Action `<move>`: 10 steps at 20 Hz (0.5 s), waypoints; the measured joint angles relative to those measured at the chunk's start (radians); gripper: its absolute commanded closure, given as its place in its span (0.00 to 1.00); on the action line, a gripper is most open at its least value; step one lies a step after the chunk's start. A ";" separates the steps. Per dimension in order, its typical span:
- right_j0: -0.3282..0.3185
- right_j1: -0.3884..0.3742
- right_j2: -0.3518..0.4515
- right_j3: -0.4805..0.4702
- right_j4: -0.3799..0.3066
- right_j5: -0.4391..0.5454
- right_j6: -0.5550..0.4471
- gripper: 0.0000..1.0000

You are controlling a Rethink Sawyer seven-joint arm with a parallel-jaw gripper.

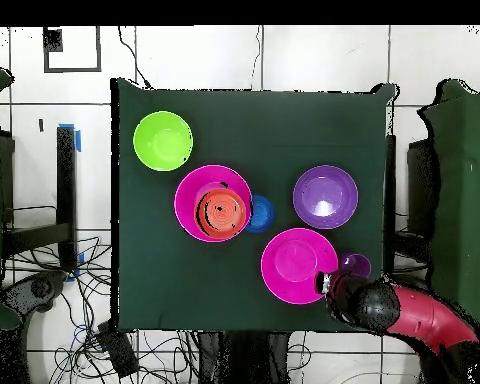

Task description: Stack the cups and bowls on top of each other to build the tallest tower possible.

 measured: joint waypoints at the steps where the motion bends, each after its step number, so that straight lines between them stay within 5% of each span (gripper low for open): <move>1: -0.003 0.002 0.001 0.000 -0.006 0.000 0.000 0.00; 10: -0.056 -0.013 0.060 -0.025 -0.015 0.027 0.000 0.00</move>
